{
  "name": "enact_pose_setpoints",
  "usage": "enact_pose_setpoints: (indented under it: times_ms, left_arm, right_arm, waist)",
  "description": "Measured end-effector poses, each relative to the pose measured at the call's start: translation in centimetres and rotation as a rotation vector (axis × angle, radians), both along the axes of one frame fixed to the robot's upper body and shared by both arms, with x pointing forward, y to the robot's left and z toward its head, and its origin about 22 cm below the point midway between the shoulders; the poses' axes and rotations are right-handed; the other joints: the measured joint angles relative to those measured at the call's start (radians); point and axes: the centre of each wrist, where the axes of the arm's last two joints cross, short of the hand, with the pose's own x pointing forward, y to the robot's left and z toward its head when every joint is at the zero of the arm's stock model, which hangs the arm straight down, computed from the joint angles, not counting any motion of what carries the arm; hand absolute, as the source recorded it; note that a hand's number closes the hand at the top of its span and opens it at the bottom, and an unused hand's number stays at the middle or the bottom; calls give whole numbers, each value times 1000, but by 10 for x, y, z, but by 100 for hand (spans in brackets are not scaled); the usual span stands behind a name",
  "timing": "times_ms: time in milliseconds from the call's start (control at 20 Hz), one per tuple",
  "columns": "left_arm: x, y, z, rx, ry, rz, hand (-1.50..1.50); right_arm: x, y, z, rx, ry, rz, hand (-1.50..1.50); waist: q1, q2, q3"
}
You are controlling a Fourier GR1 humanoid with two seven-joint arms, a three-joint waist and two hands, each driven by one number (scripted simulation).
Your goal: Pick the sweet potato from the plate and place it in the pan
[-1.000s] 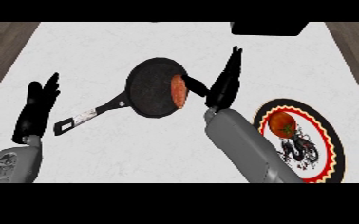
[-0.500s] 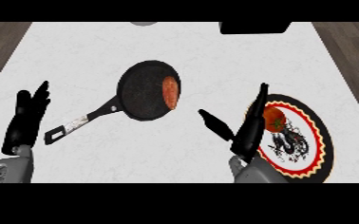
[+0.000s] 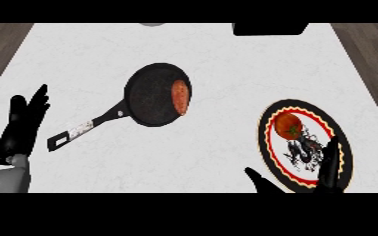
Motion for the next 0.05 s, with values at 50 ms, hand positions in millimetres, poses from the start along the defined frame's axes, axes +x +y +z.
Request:
enact_pose_setpoints:
  times_ms: [50]
  left_arm:
    - [0,2,-3,0,-4,-1,0]
  right_arm:
    - [-9,-3,2,-7,4,4,-150]
  waist:
    - [2,1,0]
